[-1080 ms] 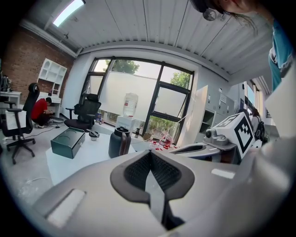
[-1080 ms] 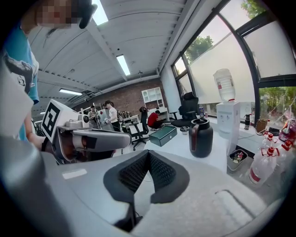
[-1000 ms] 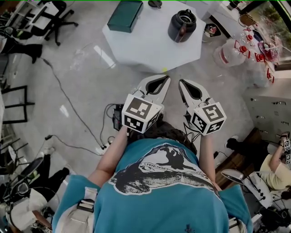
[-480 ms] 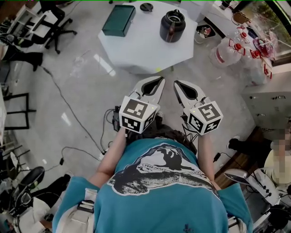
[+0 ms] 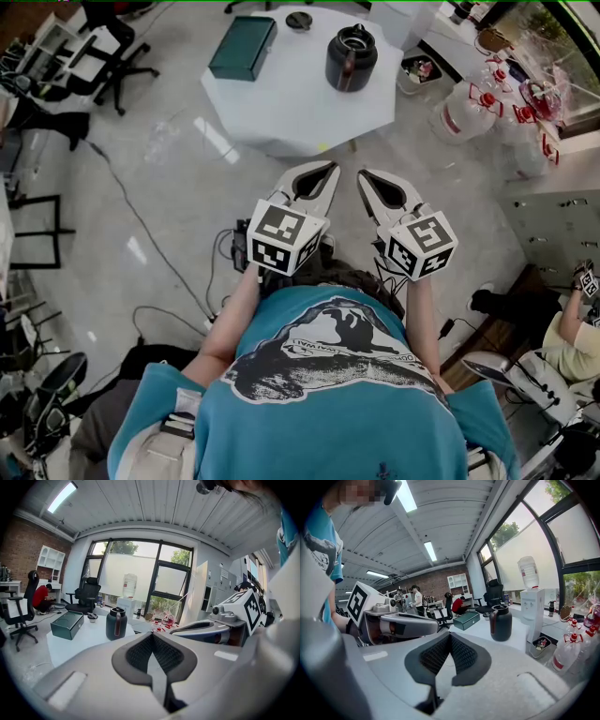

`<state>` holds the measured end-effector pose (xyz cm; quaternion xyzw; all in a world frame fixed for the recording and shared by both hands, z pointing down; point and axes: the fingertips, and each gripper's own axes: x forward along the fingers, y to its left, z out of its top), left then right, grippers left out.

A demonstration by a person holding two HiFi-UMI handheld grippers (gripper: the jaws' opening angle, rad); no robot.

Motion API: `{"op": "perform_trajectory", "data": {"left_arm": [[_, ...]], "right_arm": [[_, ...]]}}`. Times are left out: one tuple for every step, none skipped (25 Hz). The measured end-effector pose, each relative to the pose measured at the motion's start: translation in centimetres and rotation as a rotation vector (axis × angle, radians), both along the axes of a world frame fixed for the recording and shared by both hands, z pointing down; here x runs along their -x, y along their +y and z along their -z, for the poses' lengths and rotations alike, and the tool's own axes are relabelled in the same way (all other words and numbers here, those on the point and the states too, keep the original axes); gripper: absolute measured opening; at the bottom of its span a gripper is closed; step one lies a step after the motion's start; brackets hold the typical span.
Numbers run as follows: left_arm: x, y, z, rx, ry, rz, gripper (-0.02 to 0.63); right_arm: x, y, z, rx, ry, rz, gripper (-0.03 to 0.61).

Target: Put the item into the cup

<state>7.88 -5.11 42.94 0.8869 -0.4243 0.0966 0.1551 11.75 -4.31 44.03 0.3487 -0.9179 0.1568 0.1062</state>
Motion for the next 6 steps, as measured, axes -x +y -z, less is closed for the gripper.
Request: {"op": "perform_trajectory", "data": {"left_arm": [[-0.04,0.01,-0.01,0.000,-0.002,0.000,0.018],[-0.05,0.02,-0.02,0.001,-0.003,0.001,0.018],[-0.03,0.02,-0.04,0.001,-0.004,0.002,0.019],[-0.01,0.02,-0.06,0.000,-0.005,0.003,0.018],[0.03,0.00,-0.09,0.000,-0.005,0.004,0.018],[0.06,-0.01,-0.11,0.000,-0.006,0.006,0.018]], "right_arm": [[-0.02,-0.01,0.01,0.000,-0.001,0.001,0.000],[-0.01,0.00,-0.01,0.001,-0.002,0.003,0.000],[0.00,0.00,-0.04,0.003,-0.002,0.005,0.000],[0.03,0.00,-0.08,0.004,-0.003,0.007,0.000],[0.05,0.00,-0.13,0.005,-0.004,0.008,0.000],[0.07,-0.01,-0.17,0.005,-0.004,0.010,0.000]]}}
